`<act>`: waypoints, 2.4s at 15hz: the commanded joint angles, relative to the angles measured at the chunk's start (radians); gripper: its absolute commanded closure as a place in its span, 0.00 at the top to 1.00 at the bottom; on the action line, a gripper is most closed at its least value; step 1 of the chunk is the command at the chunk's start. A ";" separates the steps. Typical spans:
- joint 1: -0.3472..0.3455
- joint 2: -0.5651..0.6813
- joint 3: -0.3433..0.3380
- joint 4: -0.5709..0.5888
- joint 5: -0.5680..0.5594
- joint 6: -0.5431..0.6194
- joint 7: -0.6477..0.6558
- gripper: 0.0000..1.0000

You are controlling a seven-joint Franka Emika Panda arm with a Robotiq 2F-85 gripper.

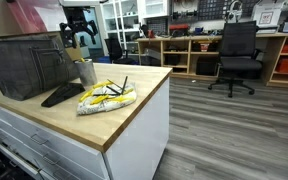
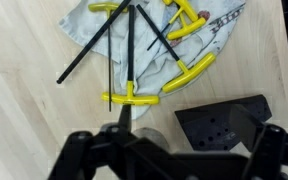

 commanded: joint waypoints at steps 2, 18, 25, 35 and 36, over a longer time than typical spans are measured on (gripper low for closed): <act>-0.010 0.035 0.016 0.054 -0.003 -0.030 0.000 1.00; -0.012 0.046 0.016 0.073 -0.004 -0.039 -0.001 1.00; -0.012 0.046 0.016 0.073 -0.004 -0.039 -0.001 1.00; -0.006 0.204 0.032 0.170 0.014 0.049 -0.014 1.00; -0.005 0.217 0.035 0.178 0.011 0.074 -0.016 1.00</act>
